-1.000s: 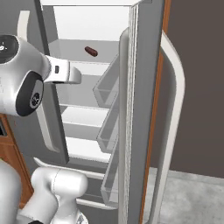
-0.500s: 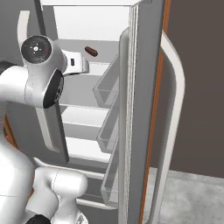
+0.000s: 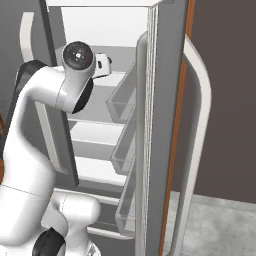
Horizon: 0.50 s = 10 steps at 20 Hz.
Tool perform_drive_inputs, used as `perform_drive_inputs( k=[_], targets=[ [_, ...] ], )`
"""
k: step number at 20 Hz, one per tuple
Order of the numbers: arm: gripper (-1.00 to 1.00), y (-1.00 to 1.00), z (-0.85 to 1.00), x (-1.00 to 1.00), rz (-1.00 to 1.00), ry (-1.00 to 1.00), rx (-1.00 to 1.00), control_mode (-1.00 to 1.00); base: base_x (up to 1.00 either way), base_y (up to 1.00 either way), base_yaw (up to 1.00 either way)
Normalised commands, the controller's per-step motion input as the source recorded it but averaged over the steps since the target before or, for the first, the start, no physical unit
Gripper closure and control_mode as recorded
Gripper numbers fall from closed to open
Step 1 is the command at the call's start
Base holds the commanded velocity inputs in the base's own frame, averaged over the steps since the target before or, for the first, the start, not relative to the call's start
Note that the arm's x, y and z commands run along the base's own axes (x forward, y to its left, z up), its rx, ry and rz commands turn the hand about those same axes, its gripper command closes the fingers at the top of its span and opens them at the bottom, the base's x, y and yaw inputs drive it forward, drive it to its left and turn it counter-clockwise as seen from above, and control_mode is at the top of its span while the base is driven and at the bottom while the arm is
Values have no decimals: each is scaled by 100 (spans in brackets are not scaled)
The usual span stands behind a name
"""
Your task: Retrieve the sausage and cheese from the fridge and place them on the cutting board on the counter.
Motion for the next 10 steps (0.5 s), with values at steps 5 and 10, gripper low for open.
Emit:
perform_drive_inputs(
  k=[5, 10],
  targets=[
    [-100, 0, 17, 45, 7, -1, 0, -100, 0, 0, 0],
    [-100, 0, 10, 42, 2, 0, 0, -100, 0, 0, 0]
  ],
)
